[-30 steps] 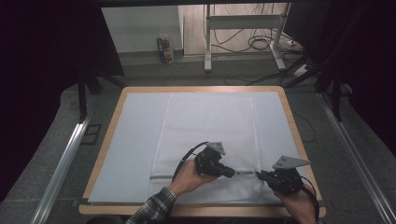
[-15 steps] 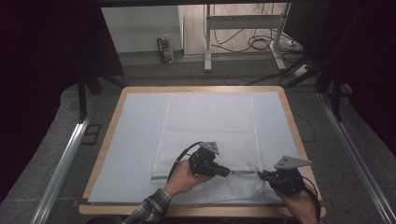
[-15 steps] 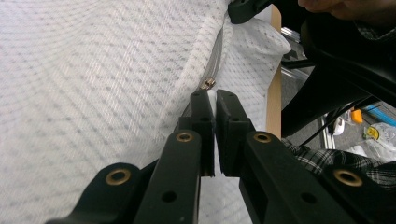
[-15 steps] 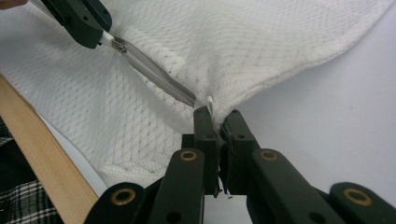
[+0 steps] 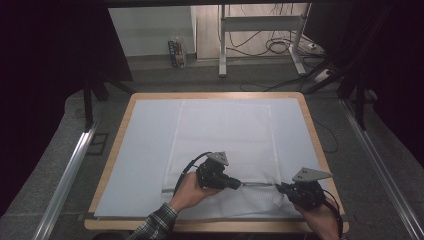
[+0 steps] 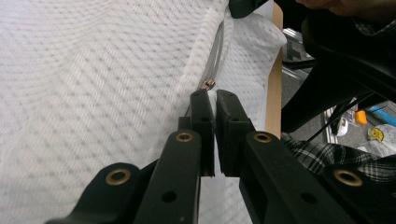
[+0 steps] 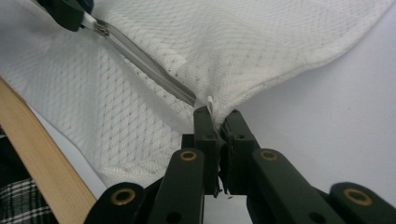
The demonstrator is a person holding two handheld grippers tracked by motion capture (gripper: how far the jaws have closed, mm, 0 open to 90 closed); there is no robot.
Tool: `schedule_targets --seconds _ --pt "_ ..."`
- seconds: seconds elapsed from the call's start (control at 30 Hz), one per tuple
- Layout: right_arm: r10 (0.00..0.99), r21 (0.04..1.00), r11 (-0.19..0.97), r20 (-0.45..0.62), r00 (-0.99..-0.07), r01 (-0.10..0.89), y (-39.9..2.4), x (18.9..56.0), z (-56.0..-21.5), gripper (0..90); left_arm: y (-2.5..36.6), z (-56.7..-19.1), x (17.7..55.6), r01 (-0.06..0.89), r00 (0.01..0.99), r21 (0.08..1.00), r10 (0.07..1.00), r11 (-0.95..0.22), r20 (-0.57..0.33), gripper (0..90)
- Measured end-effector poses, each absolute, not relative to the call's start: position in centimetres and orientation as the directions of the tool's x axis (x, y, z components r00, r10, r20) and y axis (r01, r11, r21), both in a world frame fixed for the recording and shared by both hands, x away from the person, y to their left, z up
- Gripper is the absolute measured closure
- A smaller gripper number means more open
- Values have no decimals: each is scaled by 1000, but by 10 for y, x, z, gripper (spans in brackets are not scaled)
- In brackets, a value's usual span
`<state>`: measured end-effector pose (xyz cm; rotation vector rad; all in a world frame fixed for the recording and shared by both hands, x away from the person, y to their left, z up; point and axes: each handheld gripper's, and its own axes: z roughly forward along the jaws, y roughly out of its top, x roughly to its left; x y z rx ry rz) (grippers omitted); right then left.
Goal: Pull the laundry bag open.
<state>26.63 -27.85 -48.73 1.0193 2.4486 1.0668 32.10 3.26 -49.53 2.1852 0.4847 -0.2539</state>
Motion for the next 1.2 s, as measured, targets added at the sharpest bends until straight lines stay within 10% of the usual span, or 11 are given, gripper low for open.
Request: schedule_targets --seconds 1.2 --pt "701 719 487 17 -713 496 -280 267 -489 852 79 -503 311 486 873 707 311 -513 -375 872"
